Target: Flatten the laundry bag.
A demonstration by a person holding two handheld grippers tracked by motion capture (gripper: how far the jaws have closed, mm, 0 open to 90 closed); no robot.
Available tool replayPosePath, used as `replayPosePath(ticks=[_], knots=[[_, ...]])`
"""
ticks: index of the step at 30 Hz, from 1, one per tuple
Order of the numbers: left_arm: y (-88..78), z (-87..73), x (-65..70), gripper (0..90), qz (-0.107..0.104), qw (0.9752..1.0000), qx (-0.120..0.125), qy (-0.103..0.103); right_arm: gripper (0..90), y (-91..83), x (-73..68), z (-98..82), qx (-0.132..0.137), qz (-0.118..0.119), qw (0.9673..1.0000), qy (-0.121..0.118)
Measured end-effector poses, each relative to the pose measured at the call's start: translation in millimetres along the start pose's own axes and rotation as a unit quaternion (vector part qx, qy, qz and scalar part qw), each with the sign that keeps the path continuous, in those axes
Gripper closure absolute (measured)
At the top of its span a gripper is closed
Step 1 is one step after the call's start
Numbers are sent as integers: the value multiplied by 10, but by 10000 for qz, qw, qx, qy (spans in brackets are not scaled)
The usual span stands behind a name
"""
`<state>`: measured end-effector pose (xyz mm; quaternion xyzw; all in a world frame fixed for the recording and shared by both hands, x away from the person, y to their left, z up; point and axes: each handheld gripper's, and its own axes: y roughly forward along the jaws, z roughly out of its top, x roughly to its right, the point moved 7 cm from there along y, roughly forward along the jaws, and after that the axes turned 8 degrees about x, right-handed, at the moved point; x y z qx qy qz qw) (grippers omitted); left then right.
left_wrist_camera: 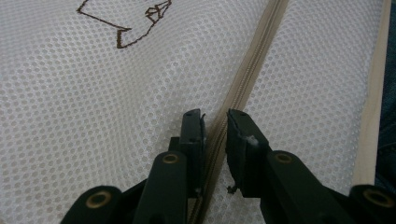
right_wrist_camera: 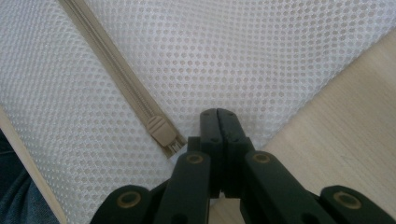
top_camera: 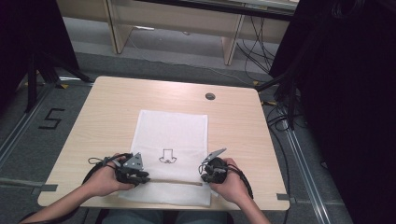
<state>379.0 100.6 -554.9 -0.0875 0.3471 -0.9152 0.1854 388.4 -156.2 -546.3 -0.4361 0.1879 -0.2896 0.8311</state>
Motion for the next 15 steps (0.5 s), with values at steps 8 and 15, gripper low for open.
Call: replayPosePath(ticks=[8,15], knots=[[-19,-17,-44,758,7,9997,-167,189,900,15,8,4,19,16,10000,42],[-9,-12,-62,753,56,9998,-117,116,900,29,24,18,53,21,10000,38]])
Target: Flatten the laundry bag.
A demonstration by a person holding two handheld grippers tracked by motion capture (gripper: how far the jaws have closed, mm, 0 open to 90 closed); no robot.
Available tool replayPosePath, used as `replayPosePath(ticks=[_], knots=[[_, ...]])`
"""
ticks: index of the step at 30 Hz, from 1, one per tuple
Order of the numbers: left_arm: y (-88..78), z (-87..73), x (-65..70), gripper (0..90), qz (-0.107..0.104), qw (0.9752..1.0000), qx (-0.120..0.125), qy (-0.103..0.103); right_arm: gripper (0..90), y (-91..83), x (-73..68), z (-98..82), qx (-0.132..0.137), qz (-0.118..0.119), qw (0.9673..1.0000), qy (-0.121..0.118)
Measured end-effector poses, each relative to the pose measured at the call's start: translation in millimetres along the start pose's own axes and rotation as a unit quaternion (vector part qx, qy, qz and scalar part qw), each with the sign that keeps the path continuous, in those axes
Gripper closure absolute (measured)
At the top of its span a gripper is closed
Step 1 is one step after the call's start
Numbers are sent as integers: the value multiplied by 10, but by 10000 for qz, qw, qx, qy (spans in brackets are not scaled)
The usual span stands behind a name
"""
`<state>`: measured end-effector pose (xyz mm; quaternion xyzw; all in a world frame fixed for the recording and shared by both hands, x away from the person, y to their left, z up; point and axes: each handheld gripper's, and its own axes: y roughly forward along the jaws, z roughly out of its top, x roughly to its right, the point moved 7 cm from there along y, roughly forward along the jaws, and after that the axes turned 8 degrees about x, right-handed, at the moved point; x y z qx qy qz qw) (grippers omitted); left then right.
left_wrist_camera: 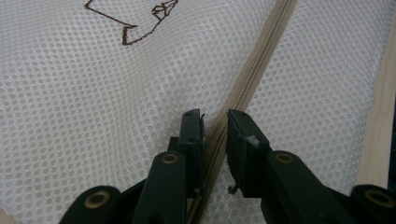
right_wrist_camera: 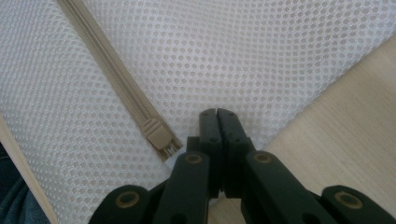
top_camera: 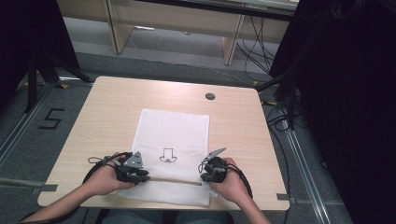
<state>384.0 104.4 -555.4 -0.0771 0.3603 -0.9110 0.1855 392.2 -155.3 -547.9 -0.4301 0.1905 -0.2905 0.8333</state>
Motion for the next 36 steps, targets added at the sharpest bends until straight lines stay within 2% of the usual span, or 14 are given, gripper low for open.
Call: replayPosePath(ticks=[1,15,16,17,18,22,25,26,27,29,30,32,33,36], knots=[[-9,-8,-16,752,1,9999,-75,82,899,2,7,3,3,-12,10000,26],[15,2,-34,734,70,10000,-16,9,900,35,98,48,136,-149,9998,41],[50,25,-7,733,134,9994,215,-248,900,38,107,53,149,-164,9997,35],[47,24,-10,732,136,9995,197,-228,900,42,113,57,157,-163,9997,55],[18,2,-39,732,80,10000,-12,11,900,44,104,58,153,-152,9997,119],[9,1,-49,722,66,10000,-25,37,871,46,117,61,187,-163,9997,64],[-2,33,-31,696,16,9998,127,-126,800,26,132,66,258,-155,9995,120],[-27,47,-49,693,0,9999,144,-44,772,4,136,78,322,-204,9991,171],[-17,105,-28,688,91,9980,503,-373,761,-18,156,99,489,-224,9985,124],[-49,148,-32,680,95,9965,693,-460,734,-93,177,126,632,-339,9970,292],[-59,179,-33,670,63,9951,862,-470,715,-117,201,137,728,-386,9961,299],[-73,192,-47,639,81,9945,949,-433,680,-135,227,145,972,-377,9935,455],[-75,198,-52,617,111,9942,987,-403,671,-161,250,114,877,-389,9944,436],[-70,233,-68,554,155,9925,1161,-359,648,-170,264,87,1023,-433,9919,614]])
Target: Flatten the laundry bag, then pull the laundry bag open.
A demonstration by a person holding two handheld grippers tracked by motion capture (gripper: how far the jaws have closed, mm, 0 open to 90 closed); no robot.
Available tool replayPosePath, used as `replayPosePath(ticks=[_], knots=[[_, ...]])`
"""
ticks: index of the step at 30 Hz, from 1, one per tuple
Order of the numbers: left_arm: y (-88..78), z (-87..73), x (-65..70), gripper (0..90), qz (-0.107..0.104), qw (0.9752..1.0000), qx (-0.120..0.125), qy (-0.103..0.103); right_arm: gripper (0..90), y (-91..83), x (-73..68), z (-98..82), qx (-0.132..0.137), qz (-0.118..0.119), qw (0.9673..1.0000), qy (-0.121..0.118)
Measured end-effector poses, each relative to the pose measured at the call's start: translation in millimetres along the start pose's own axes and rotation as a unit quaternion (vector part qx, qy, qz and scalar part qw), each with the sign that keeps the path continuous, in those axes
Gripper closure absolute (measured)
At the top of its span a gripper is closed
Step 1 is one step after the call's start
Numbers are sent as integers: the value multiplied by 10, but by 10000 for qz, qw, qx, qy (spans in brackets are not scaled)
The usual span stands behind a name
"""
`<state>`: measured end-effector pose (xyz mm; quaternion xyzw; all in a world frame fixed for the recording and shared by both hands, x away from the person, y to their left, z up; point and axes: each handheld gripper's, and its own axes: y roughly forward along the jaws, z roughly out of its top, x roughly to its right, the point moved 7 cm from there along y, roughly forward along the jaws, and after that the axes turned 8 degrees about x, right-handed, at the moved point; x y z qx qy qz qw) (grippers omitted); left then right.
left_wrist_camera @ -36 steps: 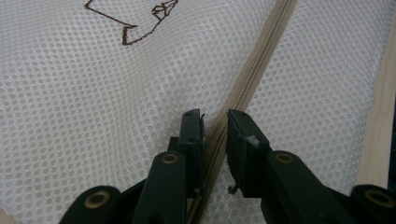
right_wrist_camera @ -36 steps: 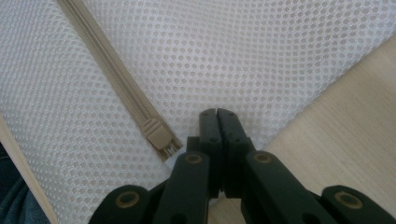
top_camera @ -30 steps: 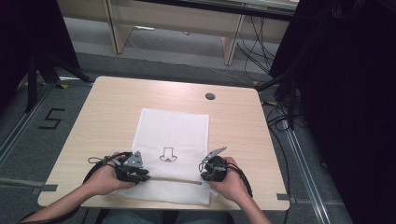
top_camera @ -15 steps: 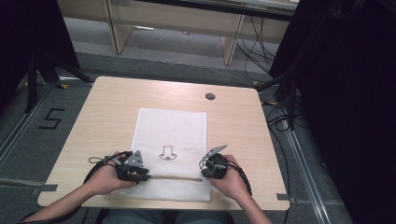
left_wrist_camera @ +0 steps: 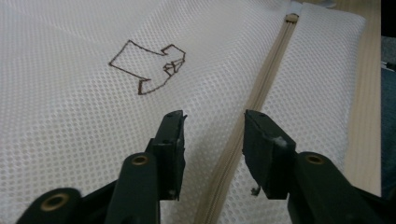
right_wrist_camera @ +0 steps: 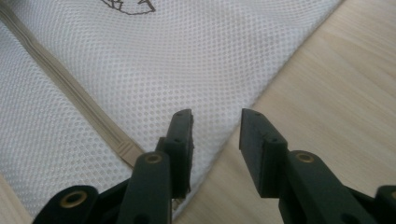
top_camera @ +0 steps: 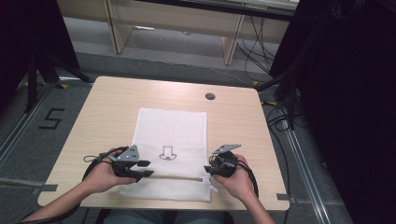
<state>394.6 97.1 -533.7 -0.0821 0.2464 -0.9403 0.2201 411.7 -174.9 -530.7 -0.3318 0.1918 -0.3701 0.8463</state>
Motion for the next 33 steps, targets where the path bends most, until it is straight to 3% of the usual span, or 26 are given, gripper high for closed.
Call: replayPosePath(ticks=[1,2,8,9,10,11,12,13,14,15,16,17,18,19,21,22,23,24,26,27,31,32,33], knots=[[2,12,0,543,44,10000,58,-24,647,14,20,0,128,-66,9999,-87],[-5,16,-16,530,75,9999,40,72,642,-22,24,-6,65,-83,9999,-65],[24,50,-15,465,92,9996,221,-156,615,-86,63,-40,86,-148,9998,-66],[27,52,-31,458,95,9997,211,-100,616,-85,72,-40,110,-143,9998,-107],[27,52,-31,452,95,9997,211,-100,616,-76,53,-35,208,-108,9997,73],[27,50,-49,449,114,9997,187,-68,618,-109,67,-45,47,-135,9999,-9],[35,48,-36,448,125,9994,219,-233,619,-111,67,-44,56,-148,9999,-5],[35,53,-42,442,70,9995,241,-214,622,-111,81,-43,83,-183,9998,-85],[28,48,-53,437,164,9992,232,-277,625,-110,83,-39,130,-210,9996,-110],[26,47,-54,435,169,9991,250,-301,635,-138,72,-40,38,-195,9998,-59],[23,47,-57,434,153,9992,255,-269,644,-139,83,-37,79,-223,9996,-131],[25,47,-44,434,129,9989,296,-338,655,-130,65,-21,216,-217,9995,-7],[15,45,-54,434,77,9994,251,-227,674,-129,82,-15,271,-291,9991,-118],[14,39,-52,435,95,9994,249,-219,704,-170,80,-26,57,-278,9995,-129],[13,26,-44,457,162,9993,267,-226,772,-206,75,-19,-36,-385,9992,-78],[5,28,-43,458,170,9992,285,-216,791,-192,93,-11,77,-454,9988,-163],[-11,30,-36,461,122,9993,253,-232,805,-201,61,4,142,-409,9991,33],[-26,40,-43,463,159,9993,295,-190,817,-241,65,-1,-1,-393,9992,-84],[-40,46,-57,471,235,9990,320,-179,834,-261,25,5,-1,-314,9995,1],[-35,51,-47,479,165,9988,365,-265,841,-259,17,5,6,-288,9996,35],[-20,42,-63,520,229,9991,325,-155,860,-218,27,0,0,-150,9998,-97],[-12,53,-56,540,179,9992,354,-98,862,-189,11,6,111,-98,9999,-20],[-6,57,-35,554,155,9990,363,-219,866,-180,24,-2,84,-108,9998,-119]])
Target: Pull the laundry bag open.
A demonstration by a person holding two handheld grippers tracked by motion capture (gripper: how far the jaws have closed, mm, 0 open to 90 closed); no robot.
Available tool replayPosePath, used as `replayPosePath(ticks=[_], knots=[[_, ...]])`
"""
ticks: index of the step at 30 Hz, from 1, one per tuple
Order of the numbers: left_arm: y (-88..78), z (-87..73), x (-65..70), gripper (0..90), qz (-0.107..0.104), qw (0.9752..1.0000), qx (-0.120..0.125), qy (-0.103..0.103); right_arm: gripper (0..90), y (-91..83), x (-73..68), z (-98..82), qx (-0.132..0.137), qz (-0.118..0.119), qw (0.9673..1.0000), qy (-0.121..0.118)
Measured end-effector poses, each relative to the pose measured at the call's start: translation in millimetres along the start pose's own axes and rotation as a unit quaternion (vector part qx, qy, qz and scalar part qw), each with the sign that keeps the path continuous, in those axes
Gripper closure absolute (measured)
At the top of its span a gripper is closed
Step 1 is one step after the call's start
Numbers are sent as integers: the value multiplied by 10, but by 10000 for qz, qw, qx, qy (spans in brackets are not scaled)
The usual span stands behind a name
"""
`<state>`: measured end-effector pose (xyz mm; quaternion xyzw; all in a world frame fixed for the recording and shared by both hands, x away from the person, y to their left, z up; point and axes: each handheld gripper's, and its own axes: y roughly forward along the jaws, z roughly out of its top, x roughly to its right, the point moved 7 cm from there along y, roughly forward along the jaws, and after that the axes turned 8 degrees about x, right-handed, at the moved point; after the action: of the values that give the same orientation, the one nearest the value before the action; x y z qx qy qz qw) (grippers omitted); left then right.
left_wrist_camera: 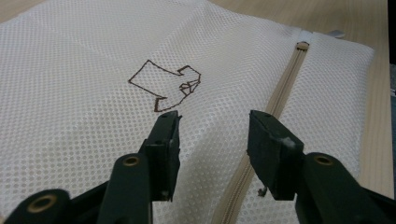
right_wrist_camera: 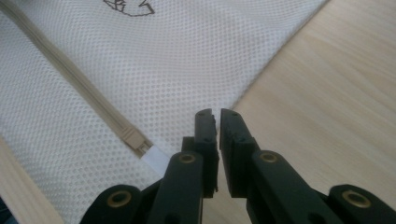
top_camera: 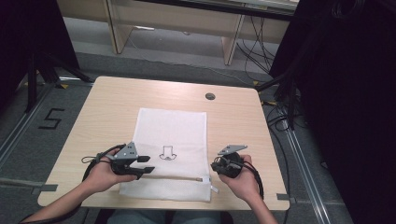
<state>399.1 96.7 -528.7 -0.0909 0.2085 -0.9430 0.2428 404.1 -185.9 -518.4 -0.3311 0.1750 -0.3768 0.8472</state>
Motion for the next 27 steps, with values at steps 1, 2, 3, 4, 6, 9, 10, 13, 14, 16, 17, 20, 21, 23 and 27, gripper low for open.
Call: replayPosePath(ticks=[1,2,3,4,6,9,10,13,14,16,17,20,21,23,27], knots=[[9,22,3,572,-23,10000,46,78,874,-17,-3,-13,-126,83,9999,-42],[13,37,22,582,-11,10000,88,16,880,-14,-10,-16,-130,115,9998,-57],[9,54,26,592,-29,9999,97,113,889,-12,-18,-19,-137,171,9997,-82],[15,58,41,597,-19,9999,147,69,900,-13,-40,-19,-167,227,9996,-21],[-10,55,55,611,-68,9999,76,139,900,-1,-60,-18,-207,281,9993,-128],[-19,45,68,617,-49,9998,47,202,900,19,-131,-18,-285,370,9988,-131],[-20,40,82,616,-15,9999,27,120,900,22,-168,-23,-356,380,9986,-75],[0,66,105,606,-87,9997,93,220,900,50,-219,-32,-399,490,9980,-93],[7,75,120,602,-77,9997,59,220,900,40,-234,-43,-519,484,9974,-86],[37,96,142,594,-96,9996,79,244,900,51,-246,-56,-542,530,9971,-100],[37,96,142,587,-96,9996,79,244,900,51,-247,-63,-558,546,9969,-106],[144,169,228,575,-207,9992,83,321,900,57,-245,-79,-546,595,9967,-114],[174,180,249,573,-238,9991,137,316,900,53,-242,-85,-583,605,9964,-133],[200,193,271,574,-278,9988,62,397,900,36,-259,-99,-684,615,9958,-26],[314,231,390,575,-471,9979,58,441,900,66,-257,-134,-760,627,9951,-94]])
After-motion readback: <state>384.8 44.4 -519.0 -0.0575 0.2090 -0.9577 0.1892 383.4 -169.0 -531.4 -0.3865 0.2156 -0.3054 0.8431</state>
